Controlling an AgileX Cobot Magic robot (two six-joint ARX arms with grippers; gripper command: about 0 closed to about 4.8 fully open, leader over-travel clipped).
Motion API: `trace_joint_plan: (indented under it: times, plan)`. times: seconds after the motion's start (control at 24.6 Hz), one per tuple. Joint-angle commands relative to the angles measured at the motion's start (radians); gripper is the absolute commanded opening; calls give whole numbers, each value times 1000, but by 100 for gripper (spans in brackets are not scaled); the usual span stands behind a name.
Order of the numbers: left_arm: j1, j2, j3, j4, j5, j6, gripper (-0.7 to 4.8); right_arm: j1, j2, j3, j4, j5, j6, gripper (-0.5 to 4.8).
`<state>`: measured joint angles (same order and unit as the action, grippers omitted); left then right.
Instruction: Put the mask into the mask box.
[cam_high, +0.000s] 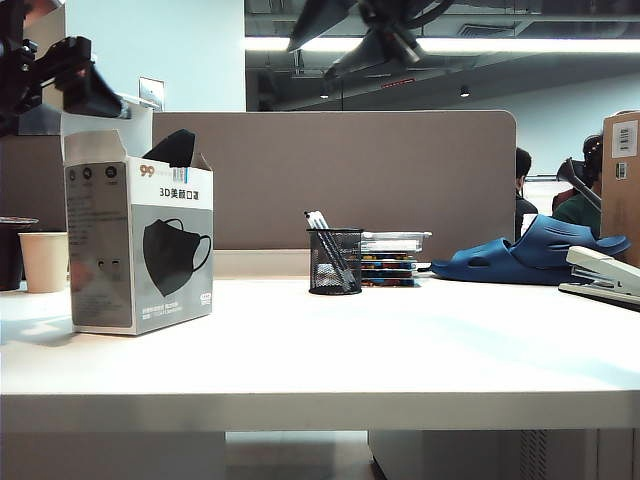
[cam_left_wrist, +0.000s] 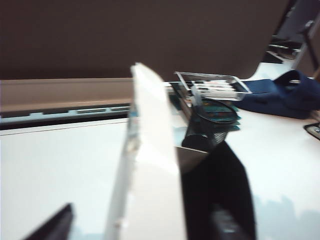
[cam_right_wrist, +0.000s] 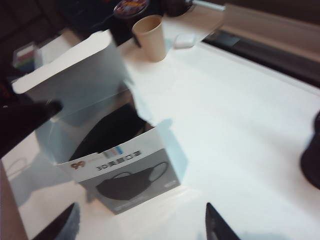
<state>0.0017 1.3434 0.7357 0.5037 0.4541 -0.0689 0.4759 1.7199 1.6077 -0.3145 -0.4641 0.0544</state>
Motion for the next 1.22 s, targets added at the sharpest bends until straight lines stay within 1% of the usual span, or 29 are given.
trace_joint_plan:
  times: [0.04,0.12,0.2,0.33,0.41,0.57,0.65,0.69,0.73,0.81,0.85,0.89,0.93,0.98,1.02,1.06,1.1,1.14,1.18,1.22]
  plan:
    - [0,-10,4,5,84,0,409,-14,-26,4,2,3,-5,315]
    - [0,-22,4,5,117,0,409,-27,-31,4,0,2,-5,315]
    - [0,-52,4,4,118,1,409,-31,-39,4,-2,-1,-7,315]
    - [1,-90,4,3,95,9,409,-40,-50,4,-3,-1,-7,315]
    - [1,-115,4,3,62,9,409,-63,-62,4,-3,-2,-7,315]
    - [1,-166,4,0,54,9,409,-93,-85,4,-3,6,-8,315]
    - [8,-225,4,-1,55,8,409,-131,-115,4,-7,21,-11,314]
    - [8,-267,4,-1,53,8,408,-158,-135,4,-8,21,-11,289]
    - [8,-294,4,-1,42,8,406,-178,-148,4,-13,21,-11,241]
    - [8,-349,4,-11,12,8,393,-219,-177,4,-34,21,-11,110]
    - [8,-380,4,-21,-1,9,375,-241,-196,4,-50,21,-13,26]
    - [8,-405,4,-30,-11,8,338,-257,-210,4,-61,21,-24,-14]
    - [8,-430,4,-40,-13,9,286,-274,-225,4,-74,21,-36,-3]
    - [8,-452,4,-49,-13,9,228,-299,-244,4,-90,21,-52,-5]
    - [8,-478,4,-61,-13,9,151,-318,-259,4,-103,22,-64,-5]
    - [8,-497,4,-72,-13,9,90,-343,-277,4,-116,25,-72,-5]
    - [8,-533,4,-101,-13,9,2,-372,-304,4,-140,37,-87,-5]
    - [8,-555,4,-126,-13,9,-6,-392,-328,3,-163,69,-98,-5]
    - [8,-585,4,-174,-13,9,-6,-416,-362,3,-193,123,-127,-5]
    - [8,-603,4,-211,-13,9,-6,-427,-380,2,-211,145,-142,-5]
